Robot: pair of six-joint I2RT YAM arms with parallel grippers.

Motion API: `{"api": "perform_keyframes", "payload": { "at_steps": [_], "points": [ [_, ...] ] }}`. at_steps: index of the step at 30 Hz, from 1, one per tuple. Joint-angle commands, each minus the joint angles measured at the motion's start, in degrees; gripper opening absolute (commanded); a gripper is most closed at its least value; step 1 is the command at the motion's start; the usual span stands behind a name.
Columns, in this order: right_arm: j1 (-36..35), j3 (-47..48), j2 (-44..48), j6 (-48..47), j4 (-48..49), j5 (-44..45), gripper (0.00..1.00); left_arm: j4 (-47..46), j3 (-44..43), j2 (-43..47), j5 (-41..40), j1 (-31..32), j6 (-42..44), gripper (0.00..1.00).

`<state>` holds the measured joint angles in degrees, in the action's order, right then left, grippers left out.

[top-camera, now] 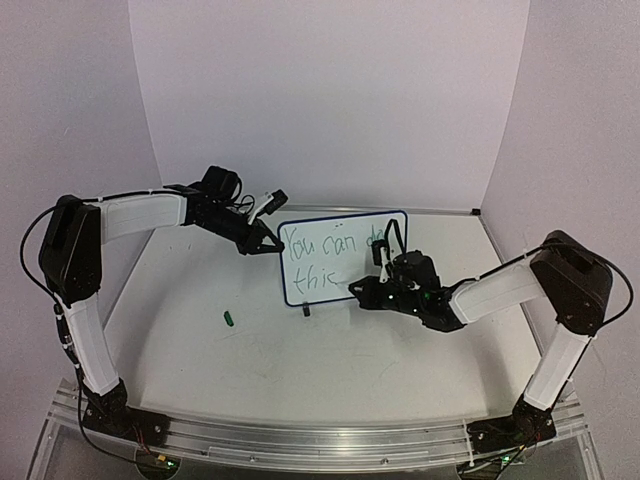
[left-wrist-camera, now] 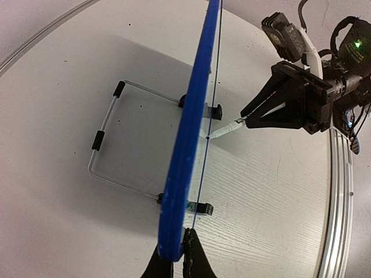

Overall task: Write a sentence on the whiteboard
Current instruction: Write on the whiteboard with the whiteboard marker without the cap.

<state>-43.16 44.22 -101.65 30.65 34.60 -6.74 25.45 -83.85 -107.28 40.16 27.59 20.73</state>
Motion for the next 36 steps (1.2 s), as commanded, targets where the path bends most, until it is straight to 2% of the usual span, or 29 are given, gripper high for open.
{"api": "perform_keyframes", "payload": {
  "at_steps": [1, 20, 29, 36],
  "points": [
    [0.3, -0.6, 1.1, -0.5, -1.0, 1.9, 0.0, 0.2, 0.4, 0.1, -7.3, -0.6, 2.6, 0.0],
    [0.2, 5.1, -3.6, -1.2, -0.6, -1.7, 0.0, 0.1, 0.4, -0.1, -7.3, -0.6, 2.6, 0.0],
    [0.2, -0.3, 2.4, 1.1, 4.9, -3.7, 0.0, 0.1, 0.4, -0.1, -7.3, -0.6, 2.6, 0.0],
    [0.2, -4.2, 4.6, 1.8, 4.7, -0.5, 0.0, 0.2, 0.4, 0.2, -7.4, -0.6, 2.6, 0.0]
  ]
}}
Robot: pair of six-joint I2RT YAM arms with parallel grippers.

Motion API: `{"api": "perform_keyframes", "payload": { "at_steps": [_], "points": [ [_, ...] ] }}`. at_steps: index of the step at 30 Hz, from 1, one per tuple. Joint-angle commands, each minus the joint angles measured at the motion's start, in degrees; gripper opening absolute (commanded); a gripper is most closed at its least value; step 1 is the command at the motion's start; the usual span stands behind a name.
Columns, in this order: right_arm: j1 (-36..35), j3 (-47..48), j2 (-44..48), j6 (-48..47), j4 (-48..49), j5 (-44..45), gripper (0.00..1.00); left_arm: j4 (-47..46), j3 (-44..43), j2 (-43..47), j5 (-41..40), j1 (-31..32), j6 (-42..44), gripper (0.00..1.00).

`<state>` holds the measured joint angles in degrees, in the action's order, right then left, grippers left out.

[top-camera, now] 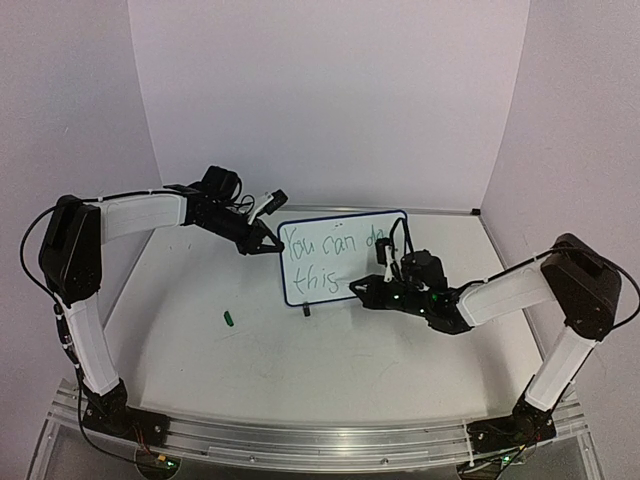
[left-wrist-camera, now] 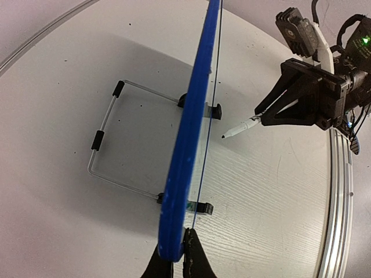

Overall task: Write a sentence on the whiteboard
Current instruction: Write on the whiteboard with the whiteboard marker without the cap.

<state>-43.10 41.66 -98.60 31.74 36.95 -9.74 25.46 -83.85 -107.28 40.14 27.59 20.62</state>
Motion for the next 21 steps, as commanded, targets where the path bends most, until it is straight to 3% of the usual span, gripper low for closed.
{"api": "perform_keyframes", "payload": {
  "at_steps": [1, 21],
  "points": [
    [0.1, -1.6, 1.3, 0.7, 2.0, 2.9, 0.0, 0.2, 0.4, 0.1, -7.3, -0.6, 2.7, 0.0],
    [0.2, 0.5, -3.6, 0.1, 0.7, 6.1, 0.0, 0.2, 0.5, 0.1, -7.4, -0.6, 2.7, 0.0]
  ]
}}
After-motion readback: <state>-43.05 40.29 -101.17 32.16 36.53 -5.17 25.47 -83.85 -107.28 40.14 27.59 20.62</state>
